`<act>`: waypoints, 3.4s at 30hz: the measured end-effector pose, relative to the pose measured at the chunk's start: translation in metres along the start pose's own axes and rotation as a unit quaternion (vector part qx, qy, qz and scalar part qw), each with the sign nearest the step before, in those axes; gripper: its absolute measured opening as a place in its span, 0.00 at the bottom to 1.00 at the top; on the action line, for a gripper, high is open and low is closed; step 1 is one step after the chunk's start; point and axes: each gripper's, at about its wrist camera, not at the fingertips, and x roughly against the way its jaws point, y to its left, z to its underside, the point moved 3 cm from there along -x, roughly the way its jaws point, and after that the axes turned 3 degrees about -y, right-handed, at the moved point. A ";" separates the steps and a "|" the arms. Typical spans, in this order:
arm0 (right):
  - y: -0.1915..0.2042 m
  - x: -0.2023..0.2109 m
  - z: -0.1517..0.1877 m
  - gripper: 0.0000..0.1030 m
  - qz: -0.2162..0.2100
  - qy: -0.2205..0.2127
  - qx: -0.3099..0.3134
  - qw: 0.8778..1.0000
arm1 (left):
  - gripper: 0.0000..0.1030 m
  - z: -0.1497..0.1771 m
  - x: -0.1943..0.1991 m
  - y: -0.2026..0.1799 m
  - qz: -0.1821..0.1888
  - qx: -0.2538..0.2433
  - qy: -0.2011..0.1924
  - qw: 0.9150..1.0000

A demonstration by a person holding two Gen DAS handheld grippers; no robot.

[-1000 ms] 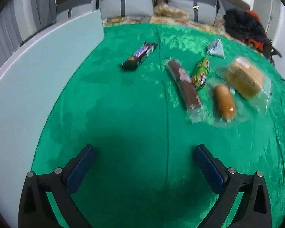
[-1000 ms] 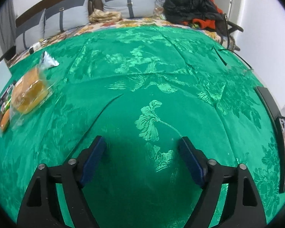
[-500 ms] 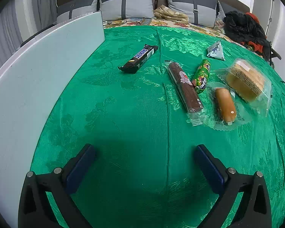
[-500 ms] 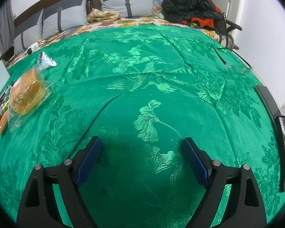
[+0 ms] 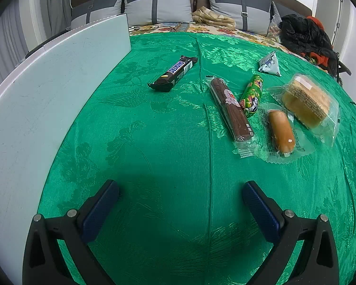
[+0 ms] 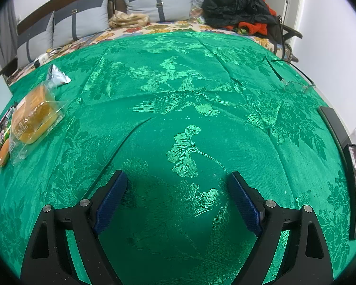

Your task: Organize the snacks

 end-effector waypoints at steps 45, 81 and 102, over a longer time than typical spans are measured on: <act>0.001 -0.001 0.000 0.88 -0.002 -0.001 0.001 1.000 | 0.16 -0.147 -0.096 0.011 0.005 -0.012 0.083 0.996; 0.002 -0.002 0.000 0.89 -0.005 -0.001 0.001 1.000 | 1.00 0.012 0.009 0.047 -0.025 0.023 0.000 0.999; 0.285 -0.001 -0.100 0.73 -0.238 0.163 0.084 0.954 | 1.00 0.012 0.009 0.047 -0.025 0.023 0.000 0.999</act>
